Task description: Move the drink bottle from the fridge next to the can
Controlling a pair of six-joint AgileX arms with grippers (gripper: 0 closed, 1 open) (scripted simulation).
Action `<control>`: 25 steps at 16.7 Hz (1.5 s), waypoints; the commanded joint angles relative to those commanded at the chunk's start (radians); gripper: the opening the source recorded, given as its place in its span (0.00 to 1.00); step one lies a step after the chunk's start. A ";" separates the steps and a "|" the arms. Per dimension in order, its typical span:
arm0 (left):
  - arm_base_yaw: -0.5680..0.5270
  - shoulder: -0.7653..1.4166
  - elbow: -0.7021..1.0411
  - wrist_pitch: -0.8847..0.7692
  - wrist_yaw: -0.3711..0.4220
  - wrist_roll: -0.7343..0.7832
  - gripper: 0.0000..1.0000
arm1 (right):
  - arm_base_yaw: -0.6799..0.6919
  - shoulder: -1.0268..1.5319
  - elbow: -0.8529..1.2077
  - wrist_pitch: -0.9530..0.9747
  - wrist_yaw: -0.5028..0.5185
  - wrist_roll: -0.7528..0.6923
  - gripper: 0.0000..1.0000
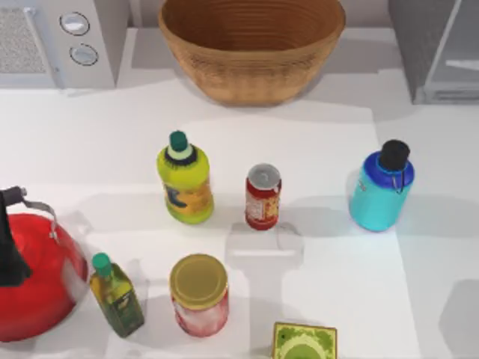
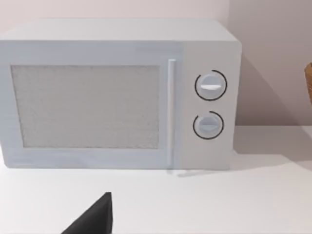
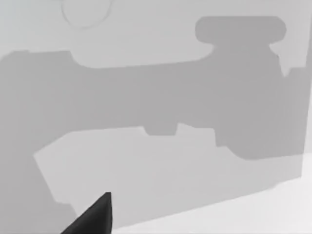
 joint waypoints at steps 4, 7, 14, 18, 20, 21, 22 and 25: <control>0.000 0.000 0.000 0.000 0.000 0.000 1.00 | -0.279 0.321 0.095 -0.008 -0.158 -0.316 1.00; 0.000 0.000 0.000 0.000 0.000 0.000 1.00 | -0.432 0.494 0.150 -0.009 -0.254 -0.491 1.00; 0.000 0.000 0.000 0.000 0.000 0.000 1.00 | -0.531 0.602 0.188 -0.008 -0.322 -0.605 1.00; 0.000 0.000 0.000 0.000 0.000 0.000 1.00 | -0.514 0.597 0.188 0.004 -0.317 -0.596 1.00; 0.000 0.000 0.000 0.000 0.000 0.000 1.00 | -0.461 0.593 0.195 0.057 -0.305 -0.554 1.00; 0.000 0.000 0.000 0.000 0.000 0.000 1.00 | -0.419 0.592 0.196 0.097 -0.296 -0.518 1.00; 0.000 0.000 0.000 0.000 0.000 0.000 1.00 | -0.368 0.593 0.195 0.147 -0.287 -0.474 1.00; 0.000 0.000 0.000 0.000 0.000 0.000 1.00 | -0.231 0.598 0.188 0.314 -0.258 -0.295 1.00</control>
